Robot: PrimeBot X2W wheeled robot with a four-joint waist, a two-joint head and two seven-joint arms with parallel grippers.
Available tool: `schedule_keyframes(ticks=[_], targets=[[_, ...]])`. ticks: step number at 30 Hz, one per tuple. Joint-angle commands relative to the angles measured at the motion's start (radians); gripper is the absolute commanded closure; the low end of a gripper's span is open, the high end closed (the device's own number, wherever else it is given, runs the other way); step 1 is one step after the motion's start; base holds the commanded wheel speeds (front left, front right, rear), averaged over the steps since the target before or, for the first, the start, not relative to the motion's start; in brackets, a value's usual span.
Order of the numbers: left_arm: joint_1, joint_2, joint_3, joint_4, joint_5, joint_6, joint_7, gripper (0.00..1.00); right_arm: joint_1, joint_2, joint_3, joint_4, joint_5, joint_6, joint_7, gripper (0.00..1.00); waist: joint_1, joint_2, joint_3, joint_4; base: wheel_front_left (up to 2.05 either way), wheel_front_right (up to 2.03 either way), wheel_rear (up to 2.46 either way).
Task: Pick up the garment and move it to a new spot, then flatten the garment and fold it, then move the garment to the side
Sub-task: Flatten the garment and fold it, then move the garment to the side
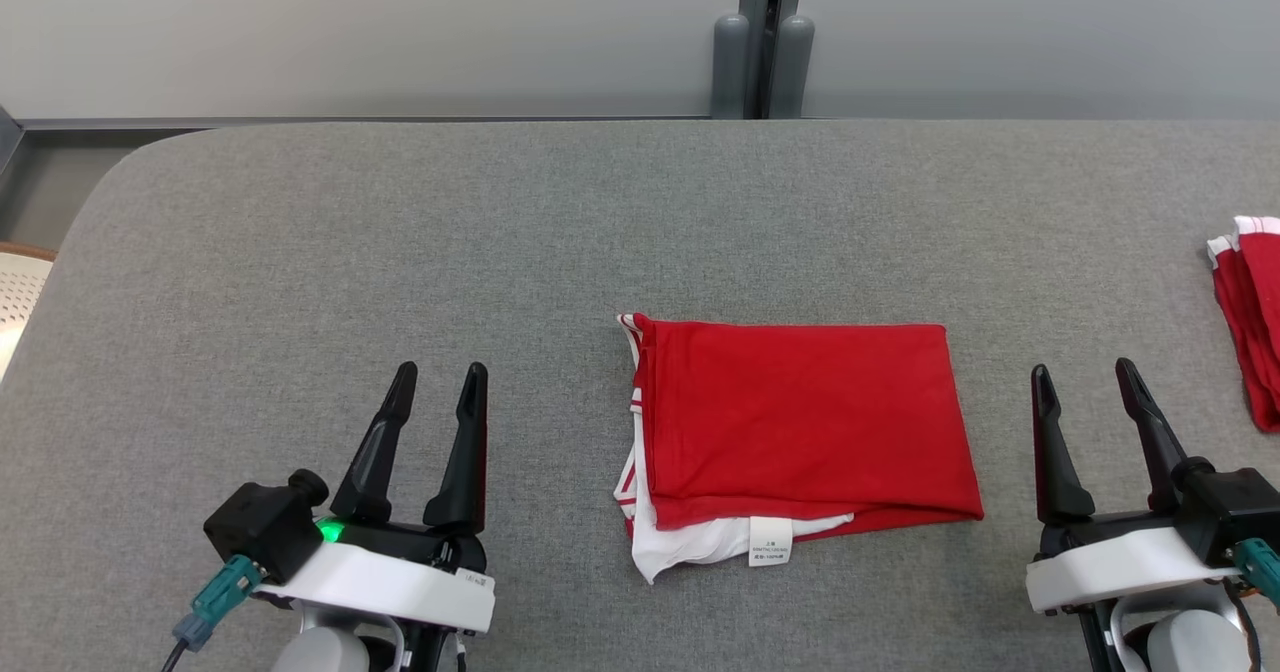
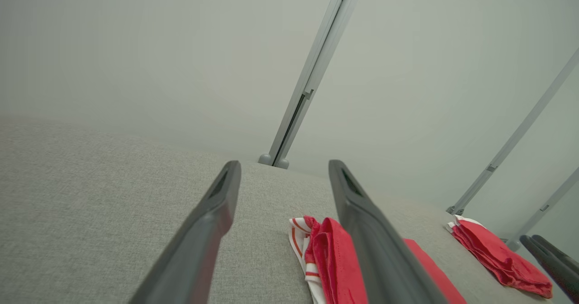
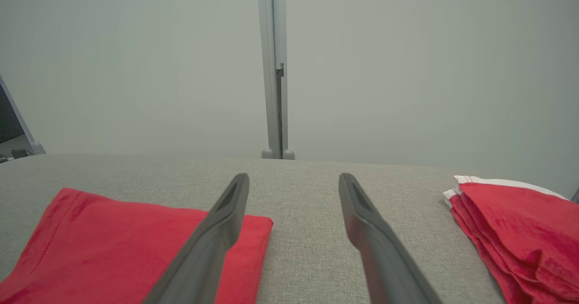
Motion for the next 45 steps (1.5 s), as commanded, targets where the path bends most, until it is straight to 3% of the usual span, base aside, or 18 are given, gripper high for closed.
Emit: schedule_keyframes(ticks=[1, 17, 20, 34, 35, 36, 40, 45], targets=[[-0.006, 0.004, 0.0, 0.003, 0.005, -0.002, -0.001, 0.0, -0.005, 0.0, 0.001, 0.002, -0.003, 0.0, -0.001, 0.0, 0.0, -0.0001, 0.0, 0.0, 0.0, 0.0, 0.0], [-0.013, 0.004, -0.003, 0.016, 0.082, -0.002, -0.001, 0.0, -0.019, 0.001, 0.022, 0.065, 0.063, 0.0, -0.001, 0.0, 0.0, -0.0001, 0.018, 0.012, 0.0, 0.0, 0.0], [-0.021, 0.004, 0.0, 0.028, 0.118, -0.002, -0.001, 0.0, -0.038, 0.0, 0.043, 0.128, 0.105, 0.0, -0.001, 0.0, 0.0, -0.0001, 0.037, 0.023, 0.0, 0.0, 0.0], [-0.047, 0.004, -0.03, 0.032, 0.099, -0.002, -0.001, 0.0, -0.156, -0.012, 0.137, 0.399, 0.242, 0.0, -0.001, 0.0, 0.0, -0.0001, 0.075, 0.065, 0.0, 0.0, 0.0], [-0.048, 0.004, -0.032, 0.032, 0.099, -0.002, -0.001, 0.0, -0.164, -0.009, 0.148, 0.416, 0.257, 0.0, 0.0, 0.17, 0.0, -0.0001, 0.076, 0.067, 0.0, 0.0, 0.0], [-0.048, 0.004, -0.033, 0.033, 0.098, -0.002, -0.001, 0.0, -0.171, -0.008, 0.159, 0.43, 0.269, 0.0, 0.0, 0.97, 0.0, -0.0001, 0.077, 0.068, 0.0, 0.0, 0.0], [-0.051, 0.004, -0.045, 0.036, 0.129, -0.002, -0.001, 0.0, -0.191, -0.037, 0.199, 0.464, 0.285, 0.0, 0.002, 1.0, 0.0, -0.0001, 0.076, 0.066, 0.0, 0.0, 0.0], [-0.045, 0.004, -0.04, 0.023, 0.137, -0.002, -0.001, 0.0, -0.221, -0.087, 0.187, 0.409, 0.2, -0.001, 0.0, 1.0, 0.0, -0.0001, 0.073, 0.034, 0.0, 0.0, 0.0]])
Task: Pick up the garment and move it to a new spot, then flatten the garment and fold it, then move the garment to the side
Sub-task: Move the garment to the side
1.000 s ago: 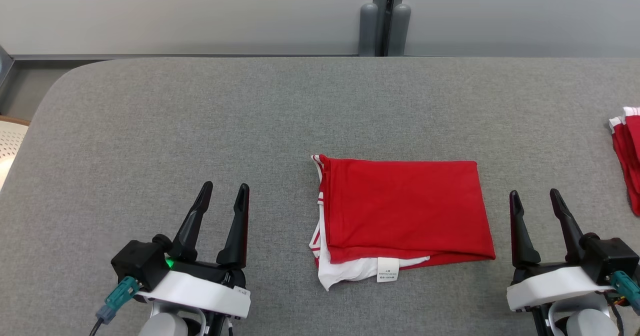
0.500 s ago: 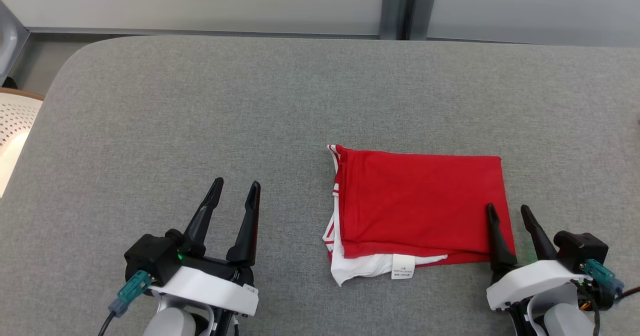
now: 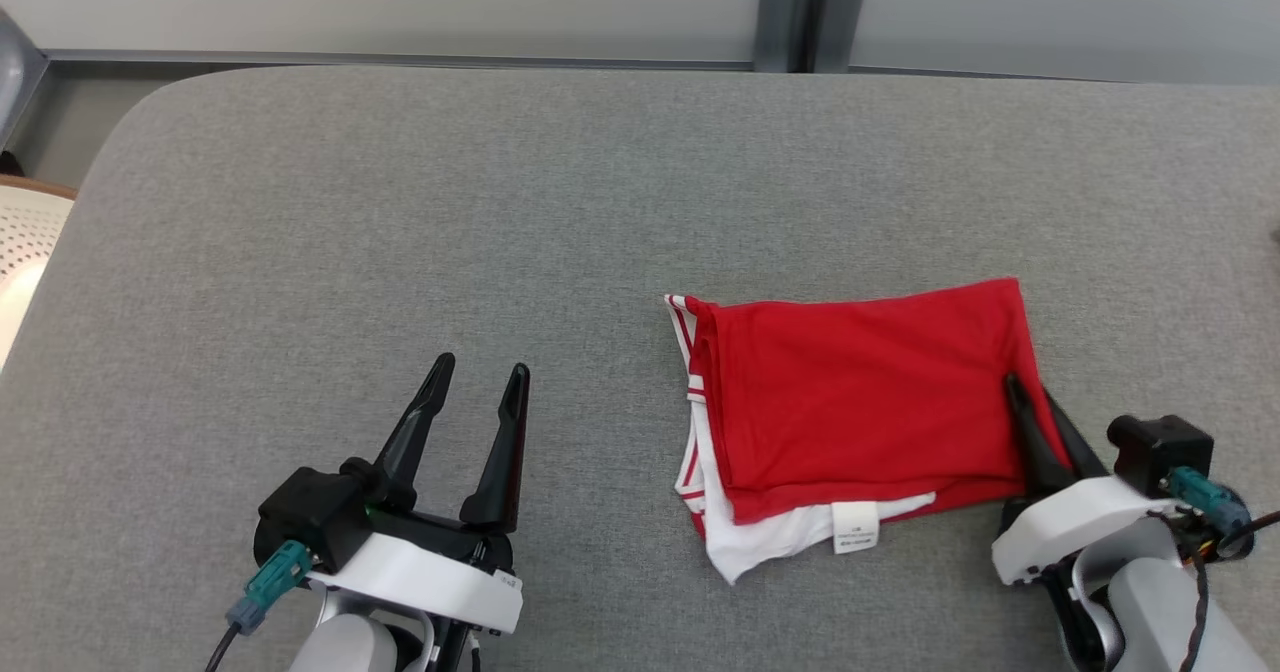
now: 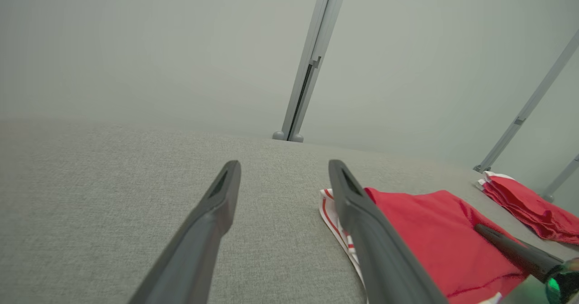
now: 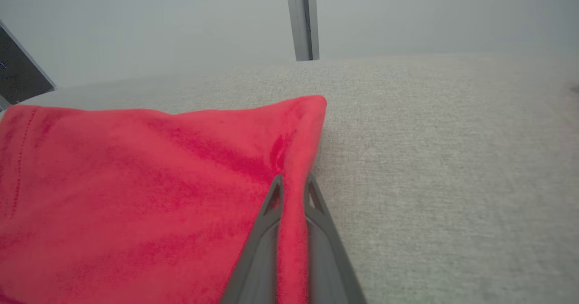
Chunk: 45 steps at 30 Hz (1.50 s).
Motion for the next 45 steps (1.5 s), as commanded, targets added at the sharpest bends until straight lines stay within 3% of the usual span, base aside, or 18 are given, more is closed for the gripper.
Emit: schedule_keyframes(ticks=[1, 7, 11, 19, 23, 27, 33, 44, 45], targets=[[-0.017, 0.003, 0.002, -0.006, 0.008, -0.002, -0.001, 0.0, -0.013, -0.023, -0.011, -0.027, -0.036, -0.002, 0.0, 1.0, 0.0, -0.0001, 0.001, -0.02, 0.0, 0.0, 0.0], [-0.028, 0.003, -0.003, -0.015, 0.028, -0.002, -0.001, 0.0, -0.038, -0.09, -0.033, -0.117, -0.147, -0.002, 0.0, 1.0, 0.0, -0.0001, 0.011, -0.079, 0.0, 0.0, 0.0], [-0.038, 0.003, 0.004, -0.012, 0.038, -0.002, -0.001, 0.0, -0.082, -0.178, -0.009, -0.151, -0.197, -0.002, 0.0, 1.0, 0.0, -0.0001, 0.026, -0.139, 0.0, 0.0, 0.0], [-0.101, 0.006, -0.008, -0.027, 0.087, -0.002, -0.001, 0.0, -0.245, -0.364, 0.059, -0.154, -0.162, -0.002, 0.034, 1.0, 0.0, -0.0001, 0.133, -0.231, 0.0, 0.0, 0.0], [-0.161, 0.035, -0.03, -0.052, 0.126, -0.002, -0.001, 0.0, -0.346, -0.457, 0.101, -0.133, -0.137, -0.002, 0.054, 1.0, 0.0, -0.0001, 0.218, -0.266, 0.0, 0.0, 0.0], [-0.216, 0.053, -0.019, -0.07, 0.153, -0.002, -0.001, 0.0, -0.437, -0.505, 0.103, -0.074, -0.136, -0.002, 0.062, 1.0, 0.0, -0.0001, 0.282, -0.3, 0.0, 0.0, 0.0], [-0.272, 0.077, -0.053, -0.083, 0.16, -0.002, -0.001, 0.0, -0.543, -0.511, 0.051, 0.072, -0.176, -0.002, 0.056, 1.0, 0.0, -0.0001, 0.323, -0.33, 0.0, 0.0, 0.0], [-0.268, 0.096, -0.08, -0.08, 0.146, -0.002, -0.001, 0.0, -0.611, -0.418, -0.063, 0.291, -0.281, -0.002, 0.053, 1.0, 0.0, -0.0001, 0.339, -0.338, 0.0, 0.0, 0.0], [-0.266, 0.098, -0.083, -0.077, 0.146, -0.002, -0.001, 0.0, -0.617, -0.416, -0.073, 0.304, -0.279, -0.002, 0.049, 0.5, 0.0, -0.0001, 0.34, -0.337, 0.0, 0.0, 0.0]])
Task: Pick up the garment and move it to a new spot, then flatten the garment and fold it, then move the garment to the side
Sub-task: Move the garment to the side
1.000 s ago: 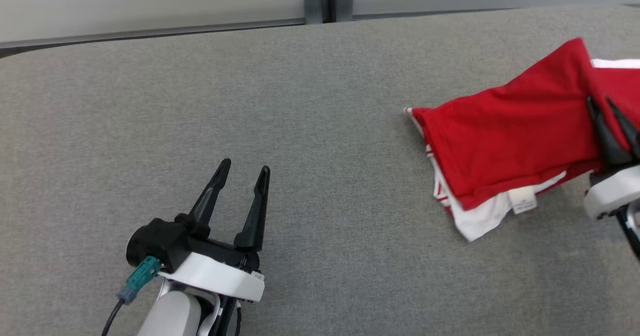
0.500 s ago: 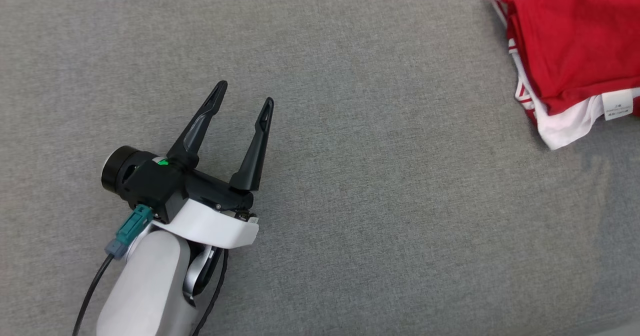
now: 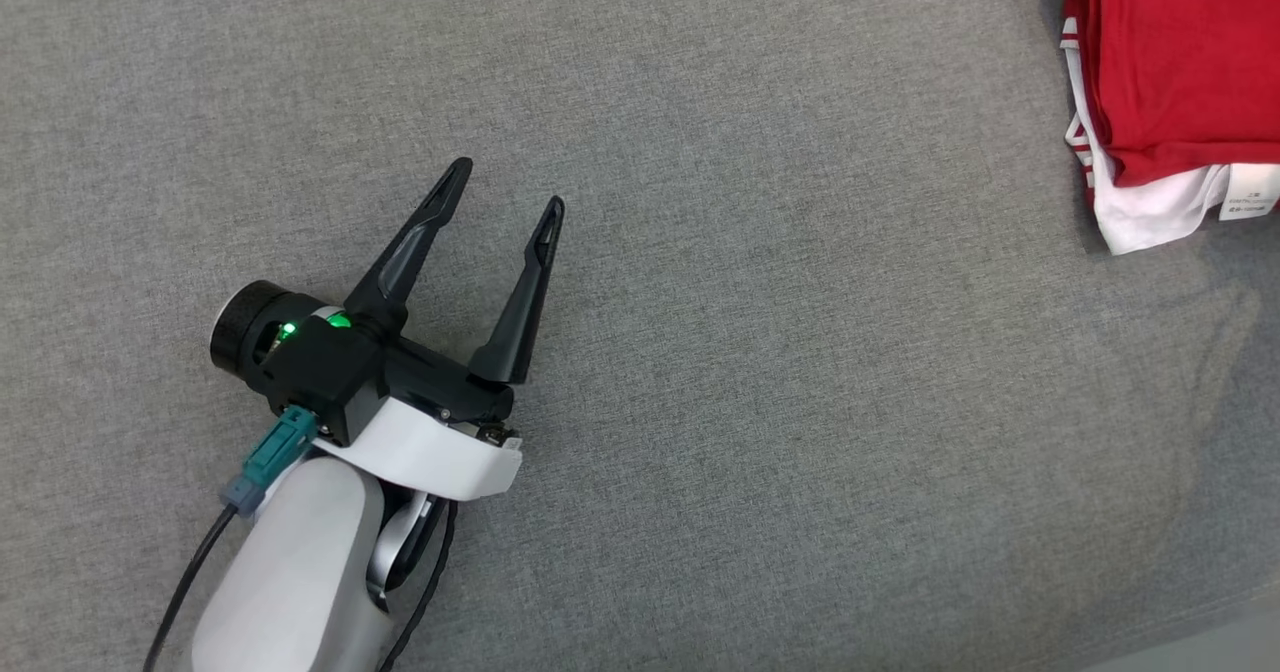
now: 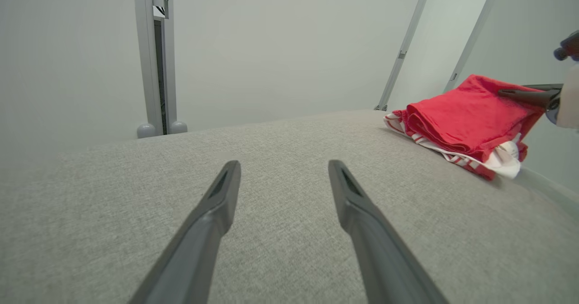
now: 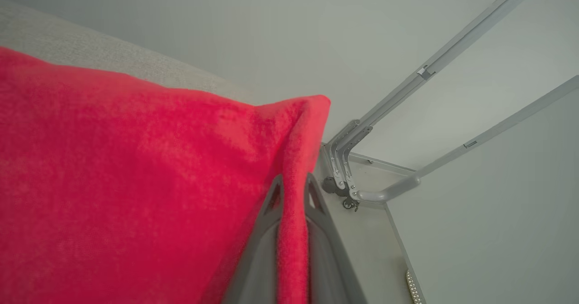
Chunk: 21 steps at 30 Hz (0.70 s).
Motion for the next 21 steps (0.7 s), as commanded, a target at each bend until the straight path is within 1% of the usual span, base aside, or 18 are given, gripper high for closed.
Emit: schedule_keyframes(ticks=[1, 2, 5, 7, 10, 13, 16, 21], targets=[[-0.001, 0.006, -0.005, 0.004, -0.002, -0.002, -0.001, 0.0, -0.022, 0.003, -0.025, 0.023, 0.006, -0.002, -0.009, 0.0, 0.0, 0.0, 0.002, 0.004, 0.0, 0.0, 0.0], [-0.001, 0.006, -0.005, 0.004, -0.002, -0.002, -0.001, 0.0, -0.022, 0.003, -0.025, 0.023, 0.006, -0.002, -0.009, 0.0, 0.0, 0.0, 0.002, 0.004, 0.0, 0.0, 0.0], [-0.005, 0.001, -0.011, 0.009, -0.008, -0.002, -0.001, 0.0, -0.029, 0.031, -0.044, 0.061, 0.044, -0.002, -0.017, 0.0, 0.0, 0.0, -0.003, 0.017, 0.0, 0.0, 0.0], [-0.004, -0.005, -0.005, 0.01, -0.012, -0.002, -0.001, 0.0, -0.04, 0.021, -0.042, 0.066, 0.058, -0.002, -0.028, 0.0, 0.0, 0.0, -0.012, 0.024, 0.0, 0.0, 0.0], [0.002, -0.015, -0.005, 0.017, -0.018, -0.002, -0.001, 0.0, -0.036, 0.031, -0.029, 0.068, 0.071, -0.002, -0.04, 0.0, 0.0, 0.0, -0.035, 0.038, 0.0, 0.0, 0.0], [0.013, -0.027, 0.005, 0.017, -0.025, -0.002, -0.001, 0.0, -0.018, 0.041, -0.002, 0.043, 0.083, -0.002, -0.05, 0.0, 0.0, 0.0, -0.071, 0.057, 0.0, 0.0, 0.0], [0.027, -0.042, 0.019, 0.017, -0.031, -0.002, -0.001, 0.0, 0.005, 0.067, 0.02, -0.018, 0.115, -0.002, -0.057, 0.0, 0.0, 0.0, -0.113, 0.076, 0.0, 0.0, 0.0], [0.058, -0.063, 0.044, 0.018, -0.038, -0.002, -0.001, 0.0, 0.094, 0.108, 0.035, -0.207, 0.172, -0.002, -0.055, 0.0, 0.0, 0.0, -0.184, 0.118, 0.0, 0.0, 0.0]])
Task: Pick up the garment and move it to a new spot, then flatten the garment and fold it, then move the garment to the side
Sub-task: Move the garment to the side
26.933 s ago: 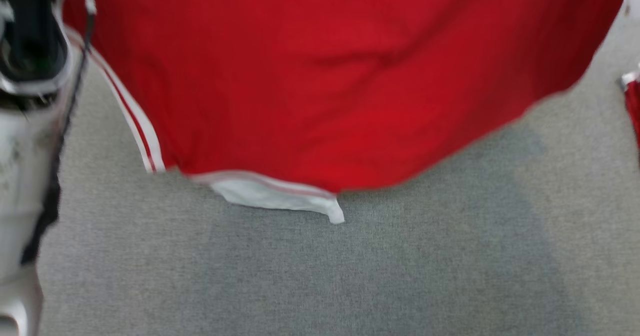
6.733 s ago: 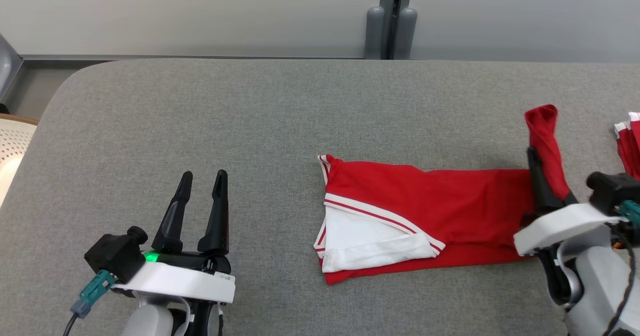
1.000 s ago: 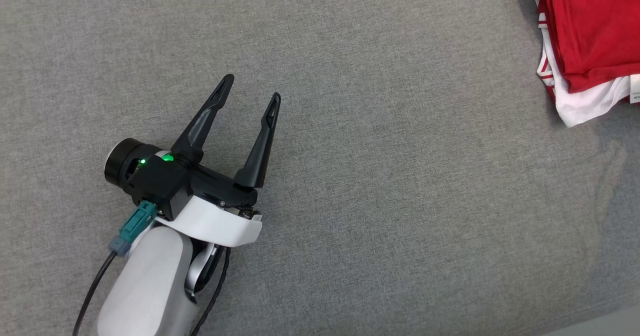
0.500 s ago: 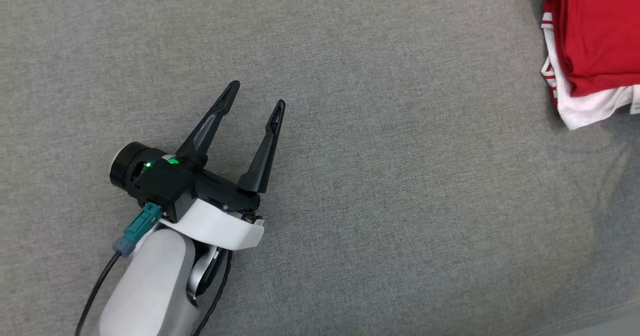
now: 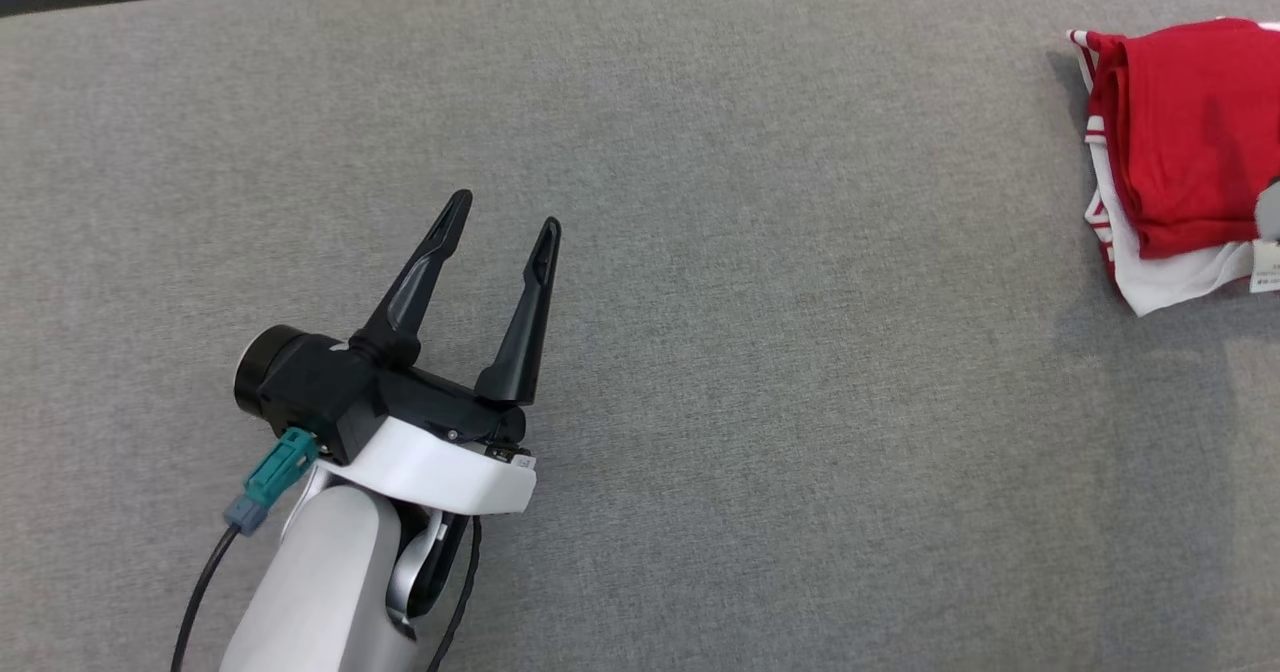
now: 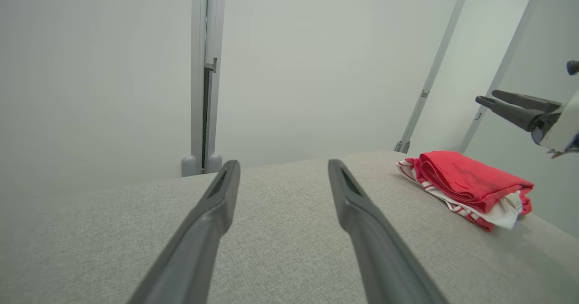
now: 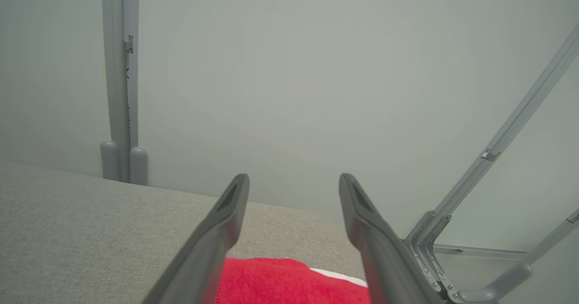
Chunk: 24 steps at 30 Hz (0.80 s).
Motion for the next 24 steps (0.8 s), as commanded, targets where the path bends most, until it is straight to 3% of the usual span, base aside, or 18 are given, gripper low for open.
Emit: schedule_keyframes(ticks=[1, 13, 24], targets=[[0.016, 0.0, 0.013, 0.001, -0.002, -0.002, -0.001, 0.0, 0.036, 0.007, 0.004, -0.037, 0.008, -0.002, 0.0, 0.0, 0.0, 0.0, -0.046, 0.041, 0.0, 0.0, 0.0], [0.109, -0.02, 0.124, 0.002, 0.017, -0.002, -0.001, 0.0, 0.343, 0.181, -0.072, -0.376, 0.0, -0.002, -0.001, 0.0, 0.0, 0.0, -0.167, 0.147, 0.0, 0.0, 0.0], [0.213, -0.02, 0.165, 0.003, -0.012, 0.035, -0.001, 0.0, 0.603, 0.364, -0.145, -0.524, -0.095, -0.001, -0.001, 0.0, 0.0, 0.0, -0.25, 0.191, 0.0, 0.0, 0.0]])
